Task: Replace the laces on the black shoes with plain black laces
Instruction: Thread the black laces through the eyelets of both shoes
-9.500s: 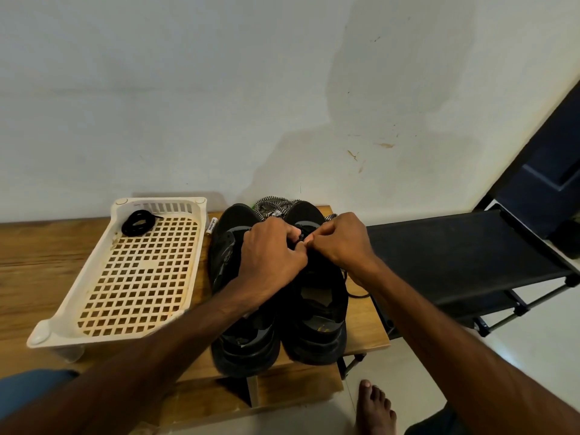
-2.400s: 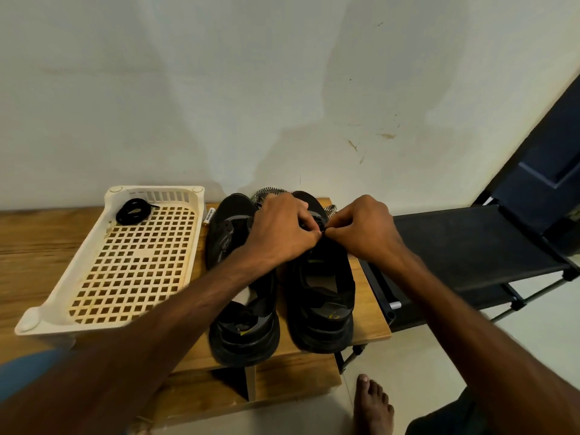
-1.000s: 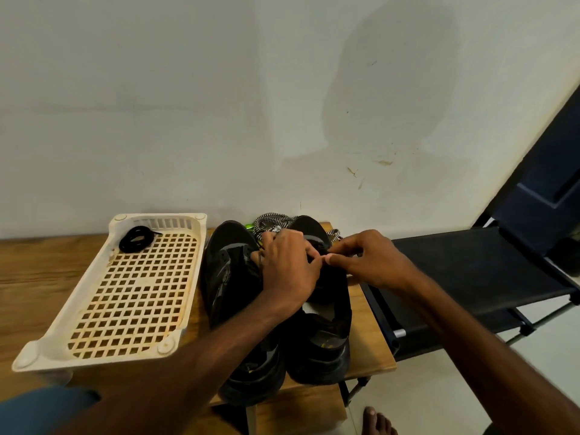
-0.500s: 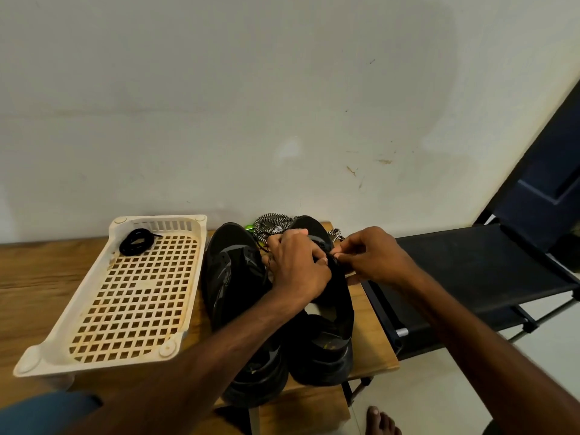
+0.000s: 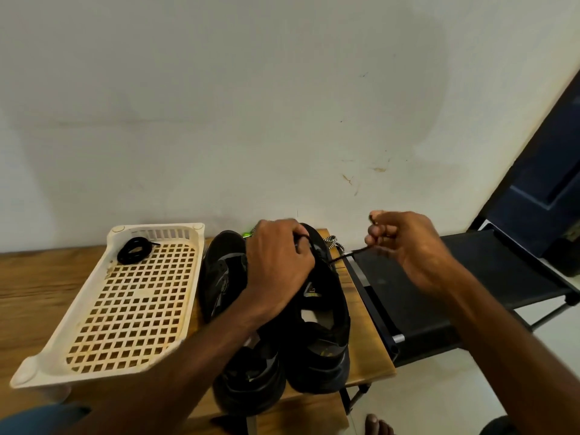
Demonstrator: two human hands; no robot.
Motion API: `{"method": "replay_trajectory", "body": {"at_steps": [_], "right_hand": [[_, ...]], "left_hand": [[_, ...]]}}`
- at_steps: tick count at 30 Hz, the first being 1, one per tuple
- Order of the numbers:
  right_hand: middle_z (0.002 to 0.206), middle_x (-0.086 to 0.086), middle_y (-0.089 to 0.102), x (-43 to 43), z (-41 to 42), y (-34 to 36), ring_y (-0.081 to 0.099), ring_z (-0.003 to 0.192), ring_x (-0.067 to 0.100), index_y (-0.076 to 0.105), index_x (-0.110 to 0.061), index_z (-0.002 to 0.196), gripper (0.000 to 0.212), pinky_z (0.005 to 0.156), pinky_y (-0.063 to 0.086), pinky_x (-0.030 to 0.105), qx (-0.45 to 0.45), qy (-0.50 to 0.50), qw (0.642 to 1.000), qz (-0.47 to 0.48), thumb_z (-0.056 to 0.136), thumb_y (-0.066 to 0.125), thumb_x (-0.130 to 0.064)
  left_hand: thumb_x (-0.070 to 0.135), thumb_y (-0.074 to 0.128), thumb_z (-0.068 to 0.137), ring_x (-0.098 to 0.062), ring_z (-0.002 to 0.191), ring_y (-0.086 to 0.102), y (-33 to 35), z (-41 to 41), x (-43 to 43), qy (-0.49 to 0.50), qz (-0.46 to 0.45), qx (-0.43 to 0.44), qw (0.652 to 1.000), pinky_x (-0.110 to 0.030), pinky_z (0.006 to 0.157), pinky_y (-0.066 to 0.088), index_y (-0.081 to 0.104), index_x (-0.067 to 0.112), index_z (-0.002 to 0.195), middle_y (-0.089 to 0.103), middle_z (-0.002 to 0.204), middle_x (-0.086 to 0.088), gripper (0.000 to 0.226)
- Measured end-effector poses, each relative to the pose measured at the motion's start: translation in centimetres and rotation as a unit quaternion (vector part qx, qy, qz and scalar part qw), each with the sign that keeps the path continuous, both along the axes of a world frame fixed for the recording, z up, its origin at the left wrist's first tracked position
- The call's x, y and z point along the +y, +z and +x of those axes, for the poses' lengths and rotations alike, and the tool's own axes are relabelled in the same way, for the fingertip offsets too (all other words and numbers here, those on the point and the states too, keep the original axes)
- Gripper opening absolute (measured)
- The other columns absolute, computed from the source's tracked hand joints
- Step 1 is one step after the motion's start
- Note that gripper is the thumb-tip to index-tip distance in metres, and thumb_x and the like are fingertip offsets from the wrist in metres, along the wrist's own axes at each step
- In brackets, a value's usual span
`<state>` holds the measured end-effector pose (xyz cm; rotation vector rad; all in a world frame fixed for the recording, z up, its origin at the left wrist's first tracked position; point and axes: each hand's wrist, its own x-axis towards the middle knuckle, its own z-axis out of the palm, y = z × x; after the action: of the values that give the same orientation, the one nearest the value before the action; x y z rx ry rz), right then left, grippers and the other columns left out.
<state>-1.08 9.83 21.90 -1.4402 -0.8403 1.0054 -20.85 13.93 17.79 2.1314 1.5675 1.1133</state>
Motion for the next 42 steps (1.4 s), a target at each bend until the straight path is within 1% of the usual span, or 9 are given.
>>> {"method": "replay_trajectory", "body": {"at_steps": [3,7,13,18,21,25,31,38,42], "right_hand": [[0.069,-0.002,0.066,0.3,-1.0,-1.5,0.055,0.052,-0.001,0.07,-0.016,0.108,0.017,0.056,0.046,0.017,-0.369,0.091,0.923,-0.054,0.091,0.07,-0.013],[0.064,-0.018,0.053,0.7,-2.9,-2.8,0.052,0.056,-0.004,0.08,-0.015,0.105,0.015,0.052,0.033,0.007,-0.517,0.205,0.827,-0.086,0.096,0.07,-0.021],[0.097,-0.016,0.072,0.6,-2.2,-0.2,0.061,0.092,-0.005,0.077,-0.021,0.1,0.016,0.081,0.044,0.017,-0.413,0.111,0.902,0.066,0.101,0.062,-0.028],[0.096,0.009,0.076,0.4,-1.9,1.4,0.074,0.087,0.02,0.063,-0.011,0.096,0.016,0.08,0.06,0.037,0.196,0.073,0.97,0.126,0.104,0.052,-0.02],[0.08,0.004,0.075,0.4,-2.3,-0.1,0.063,0.06,0.011,0.072,-0.009,0.099,0.014,0.057,0.056,0.024,-0.114,0.051,0.992,0.028,0.101,0.061,-0.018],[0.099,0.002,0.078,1.3,-3.1,-2.7,0.07,0.085,0.01,0.08,-0.014,0.106,0.016,0.077,0.056,0.022,-0.486,0.15,0.859,-0.057,0.093,0.072,-0.012],[0.098,0.0,0.079,1.4,-3.8,-1.9,0.069,0.08,0.006,0.081,-0.016,0.108,0.02,0.07,0.049,0.009,-0.503,0.133,0.853,0.032,0.093,0.07,-0.009],[0.102,-0.005,0.077,0.5,-1.6,0.6,0.066,0.092,0.008,0.079,-0.015,0.111,0.02,0.085,0.053,0.031,0.022,0.086,0.987,0.135,0.093,0.072,-0.017],[0.086,-0.003,0.077,0.5,-0.9,-0.9,0.058,0.063,-0.007,0.081,-0.015,0.1,0.013,0.062,0.045,0.014,-0.284,0.137,0.949,0.006,0.092,0.071,-0.012]], "left_hand": [[0.024,0.071,0.093,-0.01,0.096,0.06,1.4,-1.3,0.8,0.001,0.081,-0.074,0.994,-0.026,0.081,0.049,0.075,0.027,0.103,0.068,0.093,0.016,0.011],[0.039,0.071,0.093,0.001,0.068,0.054,2.0,-1.7,1.2,0.008,0.113,-0.128,0.985,-0.018,0.065,0.044,0.073,0.027,0.095,0.069,0.085,0.02,0.012],[0.032,0.072,0.091,-0.008,0.082,0.067,1.0,-2.4,2.1,0.004,0.044,-0.051,0.998,-0.028,0.07,0.054,0.077,0.028,0.092,0.074,0.088,0.016,0.007],[0.024,0.074,0.088,-0.021,0.087,0.071,0.1,-3.8,3.1,-0.002,-0.065,0.08,0.995,-0.036,0.078,0.059,0.08,0.021,0.094,0.075,0.09,0.001,0.01],[0.018,0.079,0.086,-0.014,0.066,0.074,0.5,-3.8,3.7,-0.025,-0.092,-0.039,0.995,-0.029,0.066,0.061,0.079,0.016,0.088,0.075,0.076,0.001,0.004],[0.011,0.081,0.085,-0.012,0.064,0.075,1.0,-2.4,3.0,-0.104,-0.136,-0.182,0.968,-0.021,0.063,0.061,0.076,0.011,0.087,0.077,0.075,-0.004,0.005],[0.018,0.083,0.084,0.0,0.071,0.071,-0.4,-0.7,2.0,-0.149,-0.096,-0.103,0.979,-0.009,0.067,0.055,0.079,0.018,0.089,0.076,0.084,0.011,0.007],[0.013,0.079,0.083,0.001,0.076,0.063,-2.1,-0.3,2.3,-0.134,-0.077,0.016,0.988,-0.005,0.064,0.048,0.076,0.021,0.094,0.069,0.089,0.015,0.013],[0.019,0.08,0.082,0.001,0.071,0.06,-2.3,-0.3,2.2,-0.137,-0.061,0.031,0.988,-0.004,0.06,0.042,0.076,0.023,0.092,0.059,0.077,0.024,0.012]]}}
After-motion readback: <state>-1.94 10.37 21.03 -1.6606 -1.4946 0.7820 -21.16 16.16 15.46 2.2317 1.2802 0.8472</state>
